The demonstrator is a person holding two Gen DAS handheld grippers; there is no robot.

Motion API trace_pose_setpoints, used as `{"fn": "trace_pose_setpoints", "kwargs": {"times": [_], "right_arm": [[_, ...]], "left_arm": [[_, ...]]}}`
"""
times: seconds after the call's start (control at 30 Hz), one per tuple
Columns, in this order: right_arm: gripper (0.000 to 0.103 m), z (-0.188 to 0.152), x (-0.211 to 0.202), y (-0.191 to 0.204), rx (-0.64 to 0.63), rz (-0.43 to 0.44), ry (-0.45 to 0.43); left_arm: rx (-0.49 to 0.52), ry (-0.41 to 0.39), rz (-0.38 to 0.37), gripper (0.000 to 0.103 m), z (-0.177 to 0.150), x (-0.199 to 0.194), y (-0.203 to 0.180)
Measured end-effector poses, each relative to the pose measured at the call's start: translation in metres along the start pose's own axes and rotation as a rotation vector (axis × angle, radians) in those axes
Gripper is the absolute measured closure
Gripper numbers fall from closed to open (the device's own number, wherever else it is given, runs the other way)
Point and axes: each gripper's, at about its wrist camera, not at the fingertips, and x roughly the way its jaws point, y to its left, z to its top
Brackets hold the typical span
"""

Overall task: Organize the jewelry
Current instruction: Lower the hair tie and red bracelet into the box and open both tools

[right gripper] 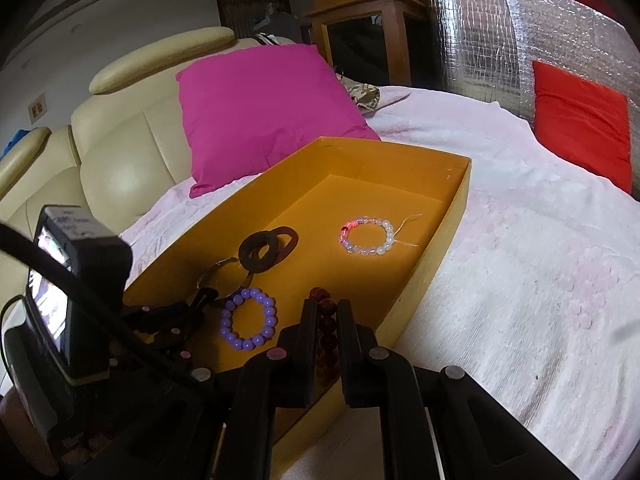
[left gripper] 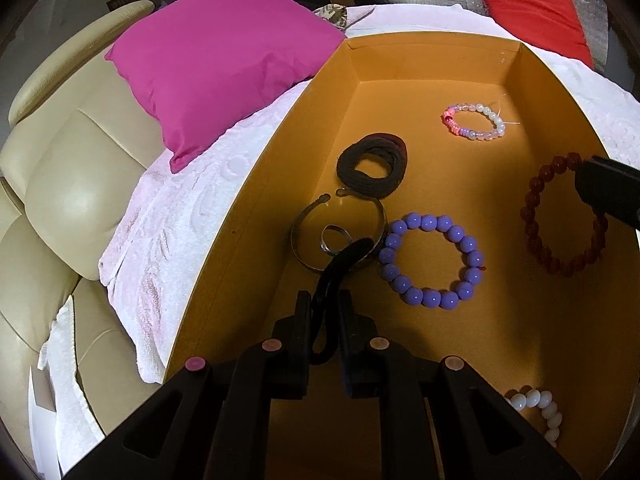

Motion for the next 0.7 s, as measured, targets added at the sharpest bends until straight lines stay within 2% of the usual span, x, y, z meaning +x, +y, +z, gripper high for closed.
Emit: {"fn": "trace_pose_setpoints", "kwargs": {"times": [0.27, 0.7], "right_arm": [[0.093, 0.0022, 0.0013, -0.0037, 0.006, 0.005, 0.0], [0.09, 0.0016, 0.0009, -0.0031, -0.004, 0.008, 0.003]], "left_arm": [[-0.011, -0.008, 0.017, 0.089, -0.0026, -0.0008, -0.0042], [-0.012, -0.023, 0.001, 0.088, -0.0078, -0.0031, -0.0003]]}}
